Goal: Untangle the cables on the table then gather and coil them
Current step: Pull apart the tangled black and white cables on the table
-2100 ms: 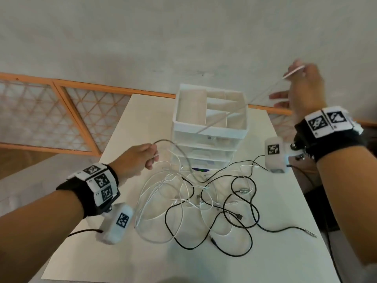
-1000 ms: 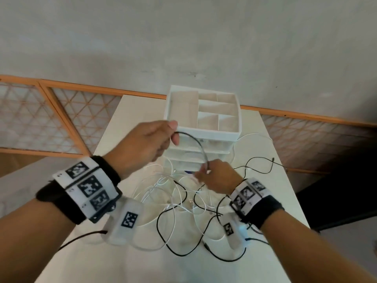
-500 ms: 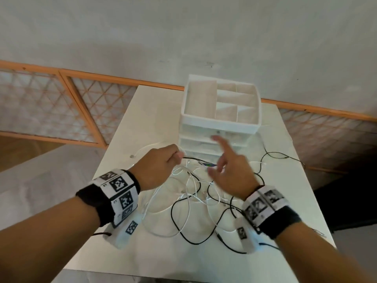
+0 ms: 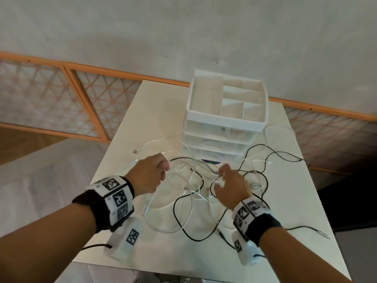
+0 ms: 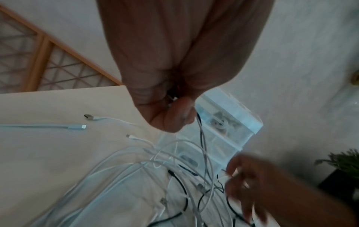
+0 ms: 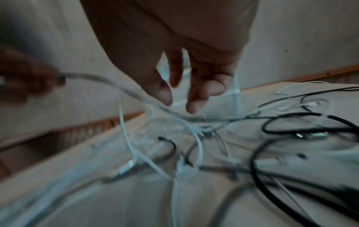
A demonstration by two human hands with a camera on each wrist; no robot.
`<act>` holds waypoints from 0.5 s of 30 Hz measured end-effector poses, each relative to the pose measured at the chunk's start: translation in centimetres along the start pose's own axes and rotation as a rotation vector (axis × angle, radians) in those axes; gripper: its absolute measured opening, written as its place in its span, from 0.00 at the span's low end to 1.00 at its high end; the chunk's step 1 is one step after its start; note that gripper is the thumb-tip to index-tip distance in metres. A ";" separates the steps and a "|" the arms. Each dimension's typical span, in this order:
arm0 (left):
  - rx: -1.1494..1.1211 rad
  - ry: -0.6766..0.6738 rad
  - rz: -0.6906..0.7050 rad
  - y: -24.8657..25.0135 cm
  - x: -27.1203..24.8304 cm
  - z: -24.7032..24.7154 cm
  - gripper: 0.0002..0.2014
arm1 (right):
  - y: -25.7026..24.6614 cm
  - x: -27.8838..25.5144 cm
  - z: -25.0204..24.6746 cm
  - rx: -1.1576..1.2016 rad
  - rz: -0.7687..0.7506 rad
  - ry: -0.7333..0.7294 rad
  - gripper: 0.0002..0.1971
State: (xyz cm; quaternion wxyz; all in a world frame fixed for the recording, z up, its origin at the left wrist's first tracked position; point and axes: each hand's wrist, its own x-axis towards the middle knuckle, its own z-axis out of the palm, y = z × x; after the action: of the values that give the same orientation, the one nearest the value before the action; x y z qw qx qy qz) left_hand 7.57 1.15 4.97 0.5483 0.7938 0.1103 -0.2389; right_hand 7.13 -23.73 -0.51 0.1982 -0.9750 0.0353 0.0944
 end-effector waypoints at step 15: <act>-0.233 -0.108 0.383 8.5 -1.9 2.7 0.14 | -10.7 -0.4 -14.3 1.168 -0.367 0.175 0.12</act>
State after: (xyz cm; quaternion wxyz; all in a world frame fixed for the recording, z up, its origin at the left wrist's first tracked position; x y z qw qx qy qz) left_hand 8.97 -4.34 12.10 0.6766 0.7177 -0.0453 -0.1583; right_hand 10.32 -19.52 16.59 0.7084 -0.6999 -0.0712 -0.0567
